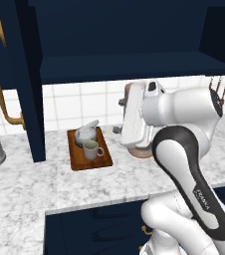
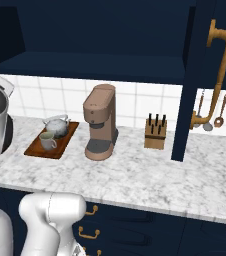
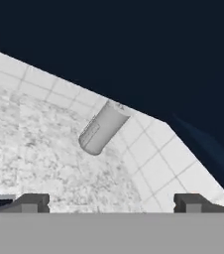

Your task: Pick the kettle from the counter and place it on the tray. Then pick the mug from the cabinet and place it on the tray. Then close the cabinet doors.

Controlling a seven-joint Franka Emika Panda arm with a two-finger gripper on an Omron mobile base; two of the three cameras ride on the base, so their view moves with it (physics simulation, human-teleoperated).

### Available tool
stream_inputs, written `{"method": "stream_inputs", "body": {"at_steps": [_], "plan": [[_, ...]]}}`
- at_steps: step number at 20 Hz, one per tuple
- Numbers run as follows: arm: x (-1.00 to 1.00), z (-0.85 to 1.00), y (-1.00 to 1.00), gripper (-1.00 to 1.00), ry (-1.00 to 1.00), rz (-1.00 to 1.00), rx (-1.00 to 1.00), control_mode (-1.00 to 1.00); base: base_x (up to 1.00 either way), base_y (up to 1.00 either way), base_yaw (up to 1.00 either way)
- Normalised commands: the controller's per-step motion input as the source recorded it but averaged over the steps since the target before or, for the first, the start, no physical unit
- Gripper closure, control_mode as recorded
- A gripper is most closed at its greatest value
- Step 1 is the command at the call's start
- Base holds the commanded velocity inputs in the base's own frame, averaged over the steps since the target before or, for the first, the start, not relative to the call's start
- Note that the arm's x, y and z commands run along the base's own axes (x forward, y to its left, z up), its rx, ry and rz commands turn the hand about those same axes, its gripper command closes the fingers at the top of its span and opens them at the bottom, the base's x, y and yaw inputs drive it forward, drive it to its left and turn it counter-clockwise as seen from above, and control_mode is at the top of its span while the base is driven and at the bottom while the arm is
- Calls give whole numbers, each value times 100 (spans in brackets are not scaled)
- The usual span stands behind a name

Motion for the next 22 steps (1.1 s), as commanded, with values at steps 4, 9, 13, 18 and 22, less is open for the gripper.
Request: {"method": "stream_inputs", "body": {"at_steps": [4,9,13,18,22], "plan": [[-33,26,28,-100,-29,22,0,-100,0,0,0],[-47,27,39,-100,-16,11,0,-100,0,0,0],[-55,21,43,-100,-13,8,-4,-100,0,0,0],[-56,14,50,-100,-16,7,-10,-100,0,0,0],[-48,13,50,-100,-5,15,-8,-100,0,0,0]]}}
